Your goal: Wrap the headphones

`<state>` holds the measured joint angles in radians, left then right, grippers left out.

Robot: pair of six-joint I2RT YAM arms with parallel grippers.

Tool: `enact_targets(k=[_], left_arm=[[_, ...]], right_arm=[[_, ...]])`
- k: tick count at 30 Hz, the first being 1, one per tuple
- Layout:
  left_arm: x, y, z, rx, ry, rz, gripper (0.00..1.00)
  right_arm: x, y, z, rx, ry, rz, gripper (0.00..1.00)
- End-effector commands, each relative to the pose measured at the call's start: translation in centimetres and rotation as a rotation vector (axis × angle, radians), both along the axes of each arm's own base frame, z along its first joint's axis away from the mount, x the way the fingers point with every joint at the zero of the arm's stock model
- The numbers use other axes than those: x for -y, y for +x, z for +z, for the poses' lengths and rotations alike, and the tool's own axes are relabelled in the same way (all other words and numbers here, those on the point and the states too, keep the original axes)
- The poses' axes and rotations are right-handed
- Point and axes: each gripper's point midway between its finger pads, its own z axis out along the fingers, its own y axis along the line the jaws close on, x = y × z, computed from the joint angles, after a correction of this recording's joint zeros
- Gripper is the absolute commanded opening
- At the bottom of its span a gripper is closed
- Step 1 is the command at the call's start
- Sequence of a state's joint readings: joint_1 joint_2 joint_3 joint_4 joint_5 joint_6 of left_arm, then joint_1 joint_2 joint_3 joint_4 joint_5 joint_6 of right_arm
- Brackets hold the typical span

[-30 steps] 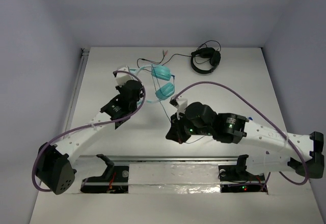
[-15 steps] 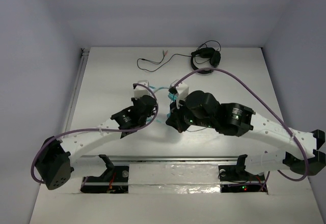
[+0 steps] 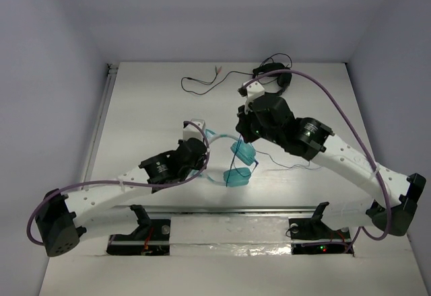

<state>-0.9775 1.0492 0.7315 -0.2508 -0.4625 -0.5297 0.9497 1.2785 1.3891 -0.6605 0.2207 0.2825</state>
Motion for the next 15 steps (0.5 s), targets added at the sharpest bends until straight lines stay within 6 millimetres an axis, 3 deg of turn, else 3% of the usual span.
enact_targets(k=[1, 7, 11, 15], left_arm=[[1.0, -0.6, 2.0, 0.010, -0.073, -0.045, 0.00], [1.7, -1.6, 3.3, 0.015, -0.105, -0.132, 0.00], [2.3, -2.0, 5.2, 0.042, -0.152, -0.181, 0.00], [3.3, -2.8, 7.6, 0.073, -0.223, -0.257, 0.00]], right_arm=[[1.0, 2.7, 1.3, 0.111, -0.010, -0.061, 0.00], [2.9, 4.7, 0.7, 0.156, -0.038, -0.160, 0.00], [2.9, 5.1, 0.3, 0.169, -0.011, -0.163, 0.00], [3.9, 6.7, -1.2, 0.130, 0.022, -0.226, 0.00]])
